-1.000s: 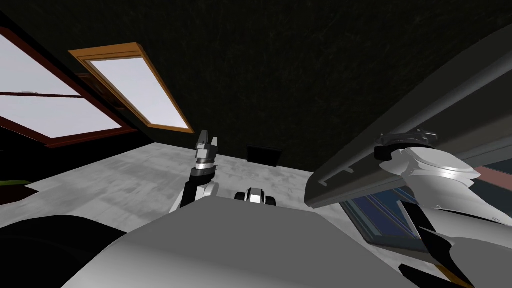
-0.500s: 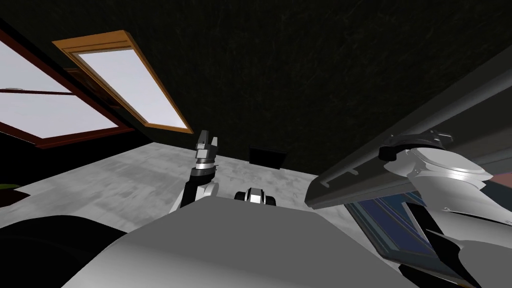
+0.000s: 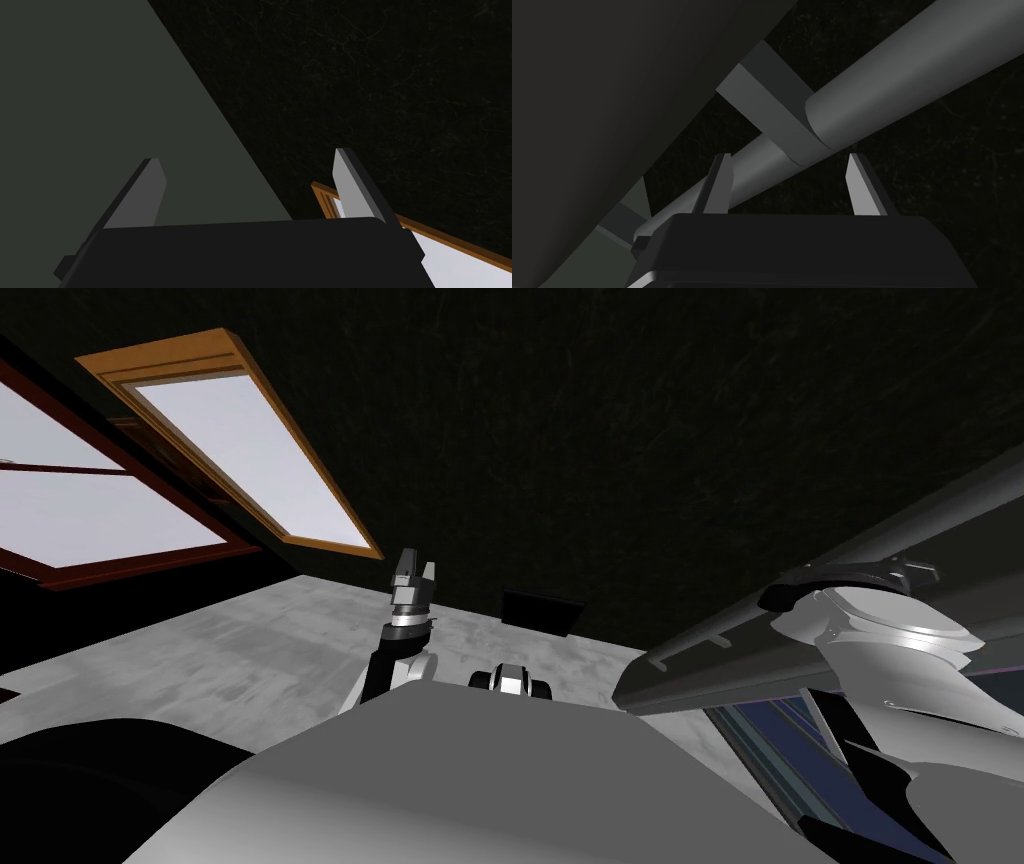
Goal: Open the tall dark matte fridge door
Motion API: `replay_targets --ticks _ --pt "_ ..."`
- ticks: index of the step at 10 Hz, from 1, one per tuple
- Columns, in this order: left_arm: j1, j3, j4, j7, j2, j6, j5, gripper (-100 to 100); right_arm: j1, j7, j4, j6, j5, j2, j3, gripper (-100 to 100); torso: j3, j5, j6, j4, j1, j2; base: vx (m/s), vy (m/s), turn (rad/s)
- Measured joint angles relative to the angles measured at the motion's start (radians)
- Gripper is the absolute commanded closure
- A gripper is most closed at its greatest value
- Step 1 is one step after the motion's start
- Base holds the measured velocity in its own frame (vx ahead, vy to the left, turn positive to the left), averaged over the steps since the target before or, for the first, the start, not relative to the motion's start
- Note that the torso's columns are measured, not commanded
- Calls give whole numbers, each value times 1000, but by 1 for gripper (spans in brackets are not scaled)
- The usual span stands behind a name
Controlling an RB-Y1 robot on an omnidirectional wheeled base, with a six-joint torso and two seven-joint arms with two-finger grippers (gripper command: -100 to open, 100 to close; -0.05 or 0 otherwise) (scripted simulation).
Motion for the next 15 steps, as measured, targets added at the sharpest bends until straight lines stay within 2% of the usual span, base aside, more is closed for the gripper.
replay_targets --ticks 1,4,5,6,7,8,9,10,12,15 --pt "0 0 0 0 0 0 0 0 22 24 -27 14 -47 -6 1 100 3 -1 2 1 -2 5 145 62 40" --pt "0 0 0 0 0 0 0 0 -9 19 34 46 3 -9 -8 100 -1 2 3 1 -1 -2 234 105 1" --pt "0 0 0 0 0 0 0 0 -21 29 44 68 2 -8 -7 100 0 2 3 2 -2 0 215 61 18" --pt "0 0 0 0 0 0 0 0 -10 43 33 89 -11 -8 -14 100 1 2 4 2 -2 2 279 80 24" --pt "0 0 0 0 0 0 0 0 -18 39 50 105 8 -7 -15 -100 0 2 5 2 -2 0 140 109 89" --pt "0 0 0 0 0 0 0 0 -32 43 76 95 4 -16 -12 -100 5 2 5 4 0 8 -6 78 86" --pt "0 0 0 0 0 0 0 0 -34 76 77 79 -35 -33 -15 -100 12 2 6 7 5 18 -28 23 39" --pt "0 0 0 0 0 0 0 0 -73 68 128 52 -5 -53 -7 -100 15 0 7 7 8 20 -19 -2 16" --pt "0 0 0 0 0 0 0 0 -55 103 110 45 -58 -74 -18 -100 11 -1 6 4 12 13 -5 6 -4" --pt "0 0 0 0 0 0 0 0 -100 133 184 -2 -78 -135 -19 -100 3 2 -3 -1 19 2 6 52 45"
